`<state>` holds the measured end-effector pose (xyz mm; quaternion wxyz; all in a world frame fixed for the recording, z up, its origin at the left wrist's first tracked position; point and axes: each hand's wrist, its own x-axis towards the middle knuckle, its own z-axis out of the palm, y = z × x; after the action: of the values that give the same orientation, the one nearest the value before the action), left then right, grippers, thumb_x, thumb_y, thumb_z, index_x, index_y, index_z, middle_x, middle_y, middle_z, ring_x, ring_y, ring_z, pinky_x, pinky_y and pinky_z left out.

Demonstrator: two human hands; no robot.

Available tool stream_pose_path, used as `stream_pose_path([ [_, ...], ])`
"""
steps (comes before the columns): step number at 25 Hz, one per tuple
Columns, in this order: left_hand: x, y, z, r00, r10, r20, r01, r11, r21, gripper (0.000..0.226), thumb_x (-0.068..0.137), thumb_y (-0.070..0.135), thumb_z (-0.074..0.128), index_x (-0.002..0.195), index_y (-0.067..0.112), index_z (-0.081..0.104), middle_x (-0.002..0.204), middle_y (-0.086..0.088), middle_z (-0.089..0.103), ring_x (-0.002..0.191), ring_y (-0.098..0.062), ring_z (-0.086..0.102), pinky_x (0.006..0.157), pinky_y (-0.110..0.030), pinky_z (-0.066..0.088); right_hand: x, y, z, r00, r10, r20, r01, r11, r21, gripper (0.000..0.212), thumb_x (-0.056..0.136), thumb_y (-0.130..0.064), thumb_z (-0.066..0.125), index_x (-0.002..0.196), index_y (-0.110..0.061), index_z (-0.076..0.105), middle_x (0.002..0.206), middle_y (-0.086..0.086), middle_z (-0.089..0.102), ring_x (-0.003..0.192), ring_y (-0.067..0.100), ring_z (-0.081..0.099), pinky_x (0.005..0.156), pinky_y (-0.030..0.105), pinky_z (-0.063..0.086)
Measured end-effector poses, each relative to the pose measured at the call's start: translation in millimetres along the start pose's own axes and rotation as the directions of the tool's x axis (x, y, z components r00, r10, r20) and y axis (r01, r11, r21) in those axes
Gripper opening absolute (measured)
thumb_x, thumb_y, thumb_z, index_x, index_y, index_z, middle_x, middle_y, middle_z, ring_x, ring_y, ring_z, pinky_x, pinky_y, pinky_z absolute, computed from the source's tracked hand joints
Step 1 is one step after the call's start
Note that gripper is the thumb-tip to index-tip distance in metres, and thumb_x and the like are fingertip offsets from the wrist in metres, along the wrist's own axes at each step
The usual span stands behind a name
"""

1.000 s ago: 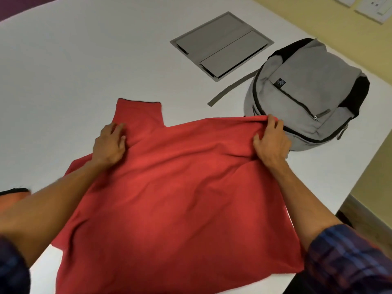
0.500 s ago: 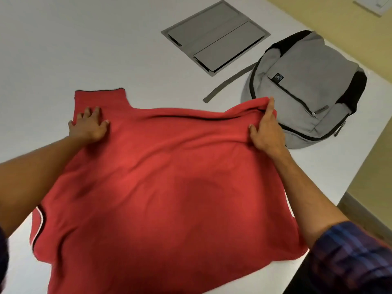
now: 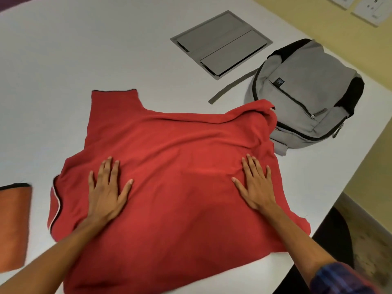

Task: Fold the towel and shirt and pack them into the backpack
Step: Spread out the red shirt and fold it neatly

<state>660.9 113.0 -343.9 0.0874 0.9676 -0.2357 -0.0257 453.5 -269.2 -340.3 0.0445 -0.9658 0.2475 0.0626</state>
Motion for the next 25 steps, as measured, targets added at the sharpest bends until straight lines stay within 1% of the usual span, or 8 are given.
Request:
stream_pose_path([
  [2,-18,-4,0,1.0,0.001,0.023,-0.001,1.0,0.014,0.075,0.09,0.057,0.026,0.15,0.013,0.024,0.159,-0.01,0.02,0.145,-0.026,0.02,0.116,-0.05,0.008,-17,4,6,0.999,0.036,0.025,-0.037,0.999,0.034,0.078,0.092,-0.067,0.012,0.156,-0.022,0.011,0.163,-0.003,0.011,0.149,0.016,0.01,0.118,0.054,0.014],
  [5,-46,-3,-5,0.998,0.044,0.055,-0.046,0.998,0.047,0.073,0.09,0.054,0.027,0.15,0.012,0.025,0.159,-0.009,0.019,0.145,-0.026,0.021,0.116,-0.051,0.009,-30,-4,2,0.997,0.079,-0.025,-0.078,0.996,0.052,0.077,0.094,-0.064,0.022,0.156,-0.021,0.008,0.163,-0.003,0.007,0.15,0.017,0.007,0.118,0.055,0.011],
  [10,-121,10,-6,0.978,0.171,0.12,-0.176,0.984,0.03,0.074,0.089,0.055,0.032,0.151,0.015,0.023,0.16,-0.005,0.016,0.146,-0.019,0.018,0.116,-0.05,0.011,-77,-34,6,1.0,0.009,-0.014,-0.007,0.996,0.088,0.079,0.093,-0.067,0.026,0.156,-0.023,0.005,0.163,-0.004,0.003,0.15,0.017,0.003,0.119,0.052,0.007],
  [15,-197,-5,4,0.974,0.073,0.213,-0.067,0.997,-0.031,0.071,0.094,0.059,0.016,0.153,0.02,0.017,0.161,0.0,0.011,0.148,-0.017,0.012,0.117,-0.05,0.012,-121,-16,20,0.975,0.174,0.137,-0.195,0.968,0.157,0.086,0.085,-0.08,0.02,0.154,-0.034,-0.004,0.163,-0.005,-0.007,0.15,0.018,-0.006,0.12,0.049,0.002],
  [18,-212,-5,2,0.972,0.043,0.229,-0.033,0.998,-0.049,0.072,0.093,0.059,0.021,0.153,0.021,0.013,0.161,-0.001,0.009,0.148,-0.015,0.007,0.118,-0.05,0.011,-122,-21,11,0.963,0.208,0.17,-0.234,0.96,0.152,0.087,0.088,-0.075,0.026,0.155,-0.028,0.0,0.163,0.0,-0.006,0.15,0.021,-0.005,0.119,0.051,0.003],
  [20,-217,-7,0,0.97,0.049,0.24,-0.031,0.996,-0.08,0.072,0.092,0.059,0.022,0.153,0.022,0.011,0.162,0.001,0.007,0.148,-0.014,0.005,0.119,-0.049,0.01,-124,-40,5,0.978,0.181,0.108,-0.196,0.969,0.15,0.082,0.092,-0.065,0.034,0.155,-0.018,0.013,0.163,0.008,0.008,0.149,0.025,0.006,0.119,0.052,0.01],
  [22,-223,-11,-4,0.97,0.048,0.237,-0.02,0.993,-0.12,0.073,0.092,0.06,0.022,0.153,0.021,0.015,0.161,0.0,0.01,0.148,-0.015,0.007,0.119,-0.047,0.012,-134,-69,-1,0.997,0.07,0.017,-0.072,0.981,0.182,0.073,0.093,-0.056,0.04,0.151,-0.013,0.027,0.158,0.012,0.024,0.146,0.027,0.021,0.117,0.048,0.019],
  [25,-234,-20,-17,0.985,-0.042,0.17,0.072,0.981,-0.178,0.071,0.091,0.059,0.029,0.147,0.015,0.033,0.156,-0.007,0.027,0.142,-0.024,0.028,0.115,-0.048,0.025,-162,-120,-5,0.988,-0.152,-0.01,0.148,0.947,0.286,0.062,0.091,-0.044,0.047,0.144,-0.013,0.041,0.149,0.012,0.041,0.137,0.027,0.039,0.11,0.042,0.031],
])
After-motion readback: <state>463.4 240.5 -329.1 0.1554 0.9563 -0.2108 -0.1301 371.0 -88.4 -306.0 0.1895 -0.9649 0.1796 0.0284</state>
